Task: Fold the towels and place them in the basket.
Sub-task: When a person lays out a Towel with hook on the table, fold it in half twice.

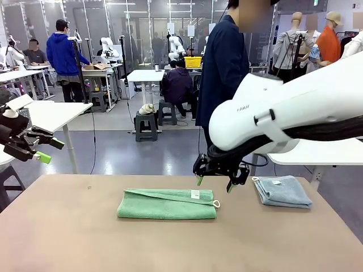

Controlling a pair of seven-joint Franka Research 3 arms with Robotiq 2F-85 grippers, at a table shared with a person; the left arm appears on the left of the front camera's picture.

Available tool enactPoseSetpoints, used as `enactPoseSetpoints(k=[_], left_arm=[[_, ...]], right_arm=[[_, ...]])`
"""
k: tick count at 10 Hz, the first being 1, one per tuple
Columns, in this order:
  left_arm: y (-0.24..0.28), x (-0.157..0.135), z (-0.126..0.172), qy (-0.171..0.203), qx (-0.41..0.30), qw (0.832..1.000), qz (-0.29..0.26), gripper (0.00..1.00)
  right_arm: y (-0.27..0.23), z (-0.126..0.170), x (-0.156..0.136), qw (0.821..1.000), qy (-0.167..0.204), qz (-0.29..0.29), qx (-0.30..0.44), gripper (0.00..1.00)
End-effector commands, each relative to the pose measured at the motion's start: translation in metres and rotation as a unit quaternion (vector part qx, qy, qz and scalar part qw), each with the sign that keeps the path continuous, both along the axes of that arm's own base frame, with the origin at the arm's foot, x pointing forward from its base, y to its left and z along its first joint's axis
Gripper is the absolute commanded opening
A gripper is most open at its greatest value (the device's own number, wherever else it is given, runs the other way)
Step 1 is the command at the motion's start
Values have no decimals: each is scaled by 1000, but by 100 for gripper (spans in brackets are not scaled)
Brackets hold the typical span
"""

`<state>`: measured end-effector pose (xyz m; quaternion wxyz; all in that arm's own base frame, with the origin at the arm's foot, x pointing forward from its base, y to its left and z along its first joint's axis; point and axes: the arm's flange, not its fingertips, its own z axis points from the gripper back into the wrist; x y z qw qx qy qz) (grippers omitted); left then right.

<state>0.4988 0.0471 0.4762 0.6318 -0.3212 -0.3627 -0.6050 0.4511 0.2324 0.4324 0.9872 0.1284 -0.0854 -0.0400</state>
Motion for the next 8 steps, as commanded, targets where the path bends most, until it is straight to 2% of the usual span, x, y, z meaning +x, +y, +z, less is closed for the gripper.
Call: enactPoseSetpoints(k=[1,3,8], left_arm=[[0,-1,1,-1,-1,1000,-1,100],[0,-1,1,-1,-1,1000,-1,100],[0,-1,1,-1,-1,1000,-1,100]], right_arm=[[15,-18,19,1000,-7,-3,-17,100],[18,-45,31,1000,13,8,-14,100],[27,-88,63,999,-9,14,-28,100]])
